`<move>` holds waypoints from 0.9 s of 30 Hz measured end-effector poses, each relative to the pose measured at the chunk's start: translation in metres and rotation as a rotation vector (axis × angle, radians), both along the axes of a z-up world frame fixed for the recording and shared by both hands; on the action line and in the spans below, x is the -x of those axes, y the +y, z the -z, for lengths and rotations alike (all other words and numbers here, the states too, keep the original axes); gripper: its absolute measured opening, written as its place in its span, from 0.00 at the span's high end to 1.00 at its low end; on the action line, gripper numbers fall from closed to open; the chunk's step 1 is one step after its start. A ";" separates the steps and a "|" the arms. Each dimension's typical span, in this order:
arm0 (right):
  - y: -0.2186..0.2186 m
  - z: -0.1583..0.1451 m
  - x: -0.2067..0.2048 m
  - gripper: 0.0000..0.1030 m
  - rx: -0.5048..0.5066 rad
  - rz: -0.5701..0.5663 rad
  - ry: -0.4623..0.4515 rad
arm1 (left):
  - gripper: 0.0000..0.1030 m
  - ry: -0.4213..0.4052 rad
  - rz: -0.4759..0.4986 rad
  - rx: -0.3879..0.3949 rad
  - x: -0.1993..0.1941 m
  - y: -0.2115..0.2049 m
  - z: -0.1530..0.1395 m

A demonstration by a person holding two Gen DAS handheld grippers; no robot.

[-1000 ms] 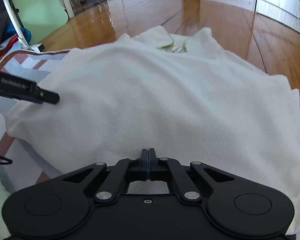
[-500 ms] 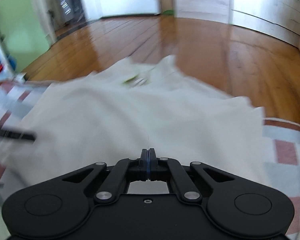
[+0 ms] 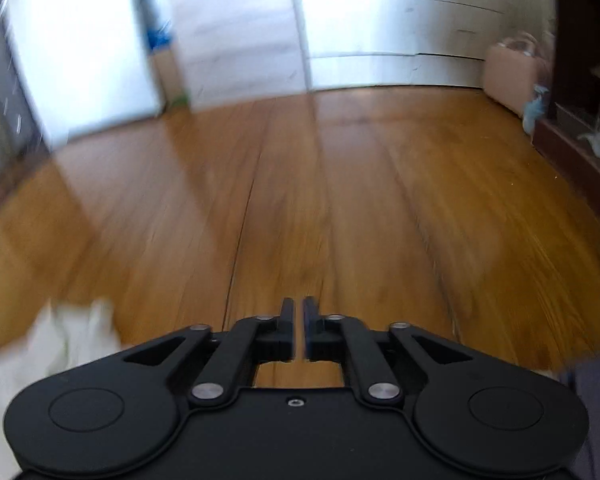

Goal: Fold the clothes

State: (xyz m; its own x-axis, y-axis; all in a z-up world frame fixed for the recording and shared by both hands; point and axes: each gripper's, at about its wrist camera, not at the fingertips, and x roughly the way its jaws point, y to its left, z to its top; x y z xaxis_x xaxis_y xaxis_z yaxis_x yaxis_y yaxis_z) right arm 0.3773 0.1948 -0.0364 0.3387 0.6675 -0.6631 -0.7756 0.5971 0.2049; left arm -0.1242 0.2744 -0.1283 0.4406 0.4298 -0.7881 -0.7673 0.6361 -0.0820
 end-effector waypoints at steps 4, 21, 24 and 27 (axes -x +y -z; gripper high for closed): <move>0.004 -0.007 -0.039 0.31 0.027 0.168 -0.081 | 0.46 0.162 -0.071 -0.035 -0.004 0.011 0.004; 0.031 0.062 0.062 0.27 0.035 -0.176 0.299 | 0.41 -0.003 -0.174 0.011 -0.018 0.075 -0.002; 0.056 0.066 0.111 0.26 0.115 -0.354 0.202 | 0.41 -0.069 -0.160 0.042 -0.016 0.075 0.010; 0.077 0.067 0.156 0.27 0.164 -0.513 0.126 | 0.41 -0.073 -0.156 0.020 -0.013 0.076 0.019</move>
State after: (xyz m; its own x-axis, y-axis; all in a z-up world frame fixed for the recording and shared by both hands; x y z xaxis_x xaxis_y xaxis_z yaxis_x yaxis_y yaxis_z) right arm 0.2217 0.2714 -0.1037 -0.0913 0.6102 -0.7870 -0.9508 0.1815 0.2511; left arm -0.1113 0.3506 -0.1468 0.4262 0.4818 -0.7656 -0.8481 0.5072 -0.1529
